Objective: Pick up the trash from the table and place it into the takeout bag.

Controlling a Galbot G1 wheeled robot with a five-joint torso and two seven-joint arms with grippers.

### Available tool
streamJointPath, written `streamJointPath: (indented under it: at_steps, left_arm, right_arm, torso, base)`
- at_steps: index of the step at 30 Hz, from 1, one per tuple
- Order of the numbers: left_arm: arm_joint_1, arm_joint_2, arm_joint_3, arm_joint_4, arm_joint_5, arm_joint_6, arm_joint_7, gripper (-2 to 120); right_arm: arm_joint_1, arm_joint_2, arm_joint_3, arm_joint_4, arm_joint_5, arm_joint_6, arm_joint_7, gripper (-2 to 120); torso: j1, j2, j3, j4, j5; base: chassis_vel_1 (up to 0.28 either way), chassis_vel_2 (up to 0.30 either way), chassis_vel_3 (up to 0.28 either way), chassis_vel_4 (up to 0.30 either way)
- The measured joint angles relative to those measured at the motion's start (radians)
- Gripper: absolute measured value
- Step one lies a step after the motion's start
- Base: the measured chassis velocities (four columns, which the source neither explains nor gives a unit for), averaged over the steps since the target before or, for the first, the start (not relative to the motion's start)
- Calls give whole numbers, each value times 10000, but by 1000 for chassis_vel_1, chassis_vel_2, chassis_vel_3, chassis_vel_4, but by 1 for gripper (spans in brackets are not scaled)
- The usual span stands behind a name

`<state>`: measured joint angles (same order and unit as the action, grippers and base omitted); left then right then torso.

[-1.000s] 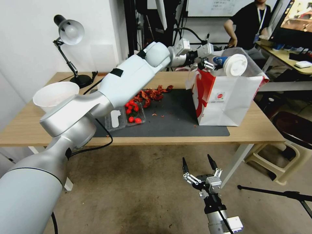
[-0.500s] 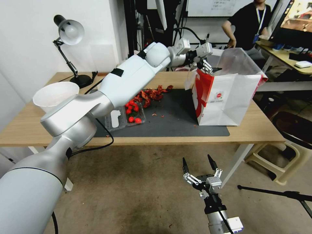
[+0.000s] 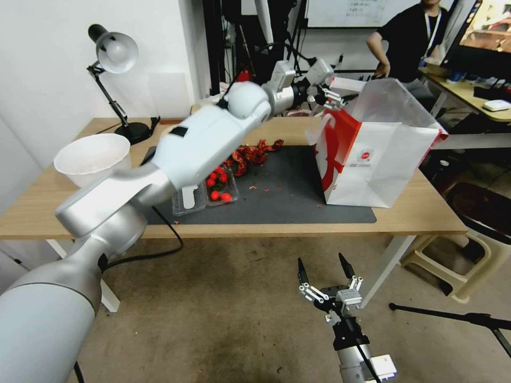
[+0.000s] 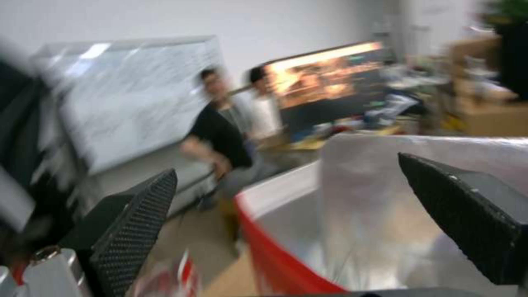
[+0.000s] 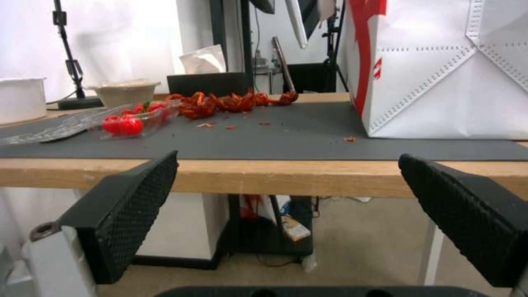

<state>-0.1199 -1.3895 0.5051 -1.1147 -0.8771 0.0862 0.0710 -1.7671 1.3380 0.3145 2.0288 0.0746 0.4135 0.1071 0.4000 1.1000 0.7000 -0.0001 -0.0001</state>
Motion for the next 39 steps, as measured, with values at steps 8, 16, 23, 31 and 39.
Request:
streamJointPath:
  at_steps: [8, 16, 23, 31, 39]
  left_arm:
    - [1846, 346, -843, -2232, 1399, 701, -5209, 100]
    - [3757, 1508, -1210, -3813, 2760, 221, -7562, 100]
    - [4539, 1949, -1617, -4518, 2939, 361, -7929, 100]
    - [5753, 2588, -2503, -5341, 3399, 425, -8100, 100]
    - [8503, 3635, -4391, -7109, 4210, 330, -7571, 100]
  right_arm:
    - [-56, 10, 28, -35, -9, 9, 24, 100]
    - [-43, 90, -38, -15, -89, -9, 12, 100]
    - [-41, 91, -43, -8, -90, 57, -59, 100]
    - [-41, 84, -45, 29, -115, 122, -109, 100]
    - [-14, 93, -53, 191, -788, 369, 107, 100]
  torso:
    - [0, 0, -1, 1, 0]
    - [0, 0, 0, 3, -3]
    - [-1, 0, -1, 0, -1]
    - [-1, 1, -2, 6, -5]
    - [-1, 1, -2, 3, 3]
  base:
    - [0, 0, 0, 0]
    - [0, 0, 0, 0]
    - [0, 0, 0, 0]
    - [0, 0, 0, 0]
    - [0, 0, 0, 0]
